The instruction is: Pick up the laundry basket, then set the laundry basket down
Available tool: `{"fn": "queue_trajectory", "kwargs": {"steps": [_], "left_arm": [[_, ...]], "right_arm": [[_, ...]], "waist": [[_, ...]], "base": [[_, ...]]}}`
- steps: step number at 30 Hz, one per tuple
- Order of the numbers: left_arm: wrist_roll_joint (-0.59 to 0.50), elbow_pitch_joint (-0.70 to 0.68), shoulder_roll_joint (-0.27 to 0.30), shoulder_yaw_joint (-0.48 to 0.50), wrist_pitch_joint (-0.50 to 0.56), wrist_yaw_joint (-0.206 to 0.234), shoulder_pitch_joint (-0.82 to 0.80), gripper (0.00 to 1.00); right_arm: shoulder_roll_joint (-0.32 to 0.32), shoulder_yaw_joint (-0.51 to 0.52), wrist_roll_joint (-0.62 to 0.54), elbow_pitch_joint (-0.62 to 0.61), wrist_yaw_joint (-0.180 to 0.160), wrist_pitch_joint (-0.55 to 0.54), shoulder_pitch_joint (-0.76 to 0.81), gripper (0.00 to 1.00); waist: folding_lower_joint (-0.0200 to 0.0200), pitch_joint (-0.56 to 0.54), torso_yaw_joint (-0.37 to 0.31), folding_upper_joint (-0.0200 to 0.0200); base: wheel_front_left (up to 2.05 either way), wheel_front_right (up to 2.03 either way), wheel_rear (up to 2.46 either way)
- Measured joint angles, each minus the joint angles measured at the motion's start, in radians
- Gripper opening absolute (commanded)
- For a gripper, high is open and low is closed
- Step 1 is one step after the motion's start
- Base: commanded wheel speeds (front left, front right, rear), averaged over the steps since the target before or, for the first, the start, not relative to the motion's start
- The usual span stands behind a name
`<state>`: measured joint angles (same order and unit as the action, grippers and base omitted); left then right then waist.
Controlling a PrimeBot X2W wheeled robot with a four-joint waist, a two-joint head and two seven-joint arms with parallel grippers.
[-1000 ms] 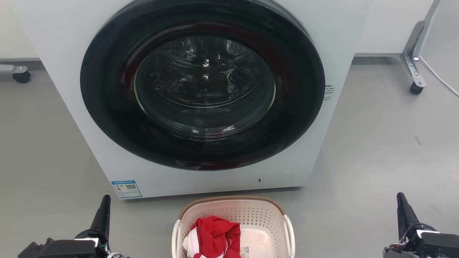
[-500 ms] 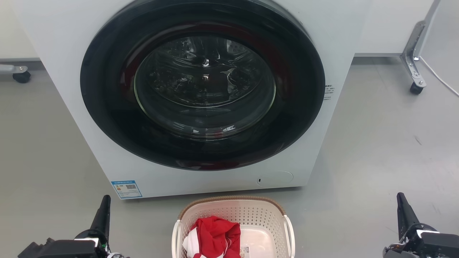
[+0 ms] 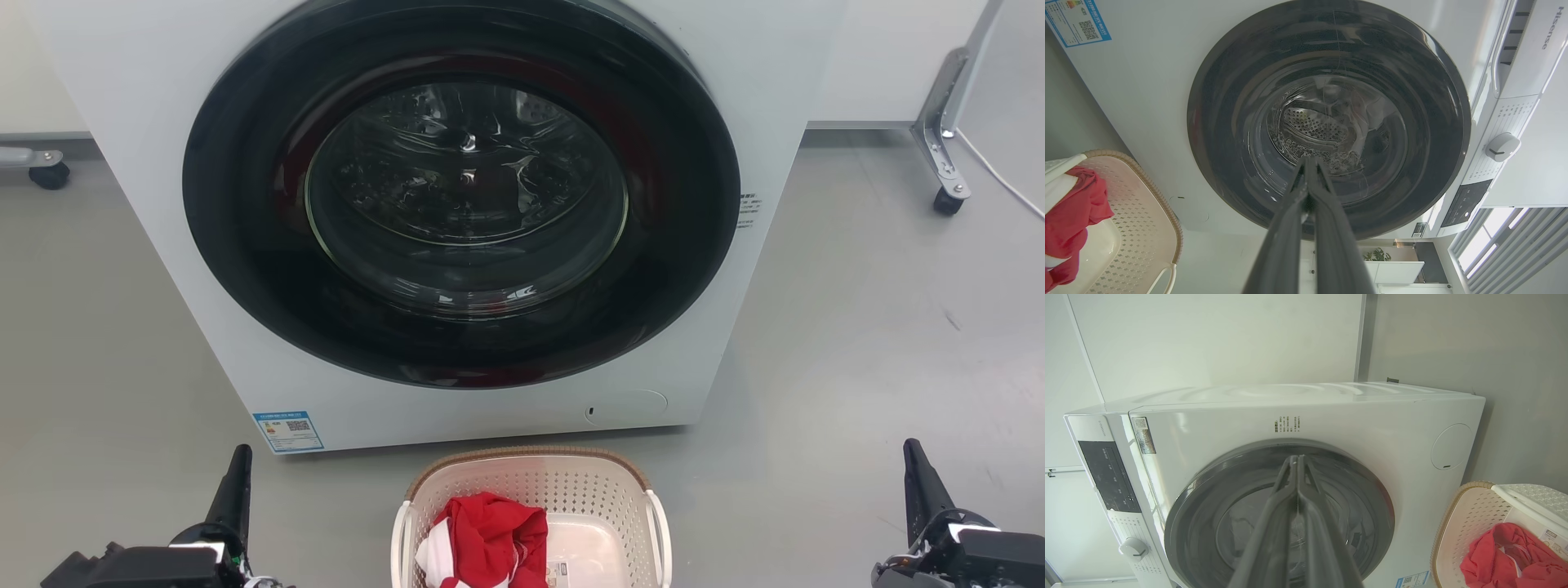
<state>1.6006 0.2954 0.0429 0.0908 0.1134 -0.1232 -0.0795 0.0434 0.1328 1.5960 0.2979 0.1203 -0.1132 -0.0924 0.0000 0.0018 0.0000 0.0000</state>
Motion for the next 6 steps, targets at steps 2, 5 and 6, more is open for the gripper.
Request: {"fn": "queue_trajectory", "kwargs": {"steps": [2,5,6], "left_arm": [[0.000,0.000,0.000,0.000,0.000,0.000,0.000,0.00],[0.000,0.000,0.000,0.000,0.000,0.000,0.000,0.00],[0.000,0.000,0.000,0.000,0.000,0.000,0.000,0.00]], "right_arm": [[0.000,0.000,0.000,0.000,0.000,0.000,0.000,0.00],[0.000,0.000,0.000,0.000,0.000,0.000,0.000,0.00],[0.000,0.000,0.000,0.000,0.000,0.000,0.000,0.00]], "waist": [[0.0000,0.000,0.000,0.0000],[0.0000,0.000,0.000,0.0000],[0.0000,0.000,0.000,0.0000]], "base": [[0.00,0.00,0.00],[0.00,0.00,0.00],[0.00,0.00,0.00]]}}
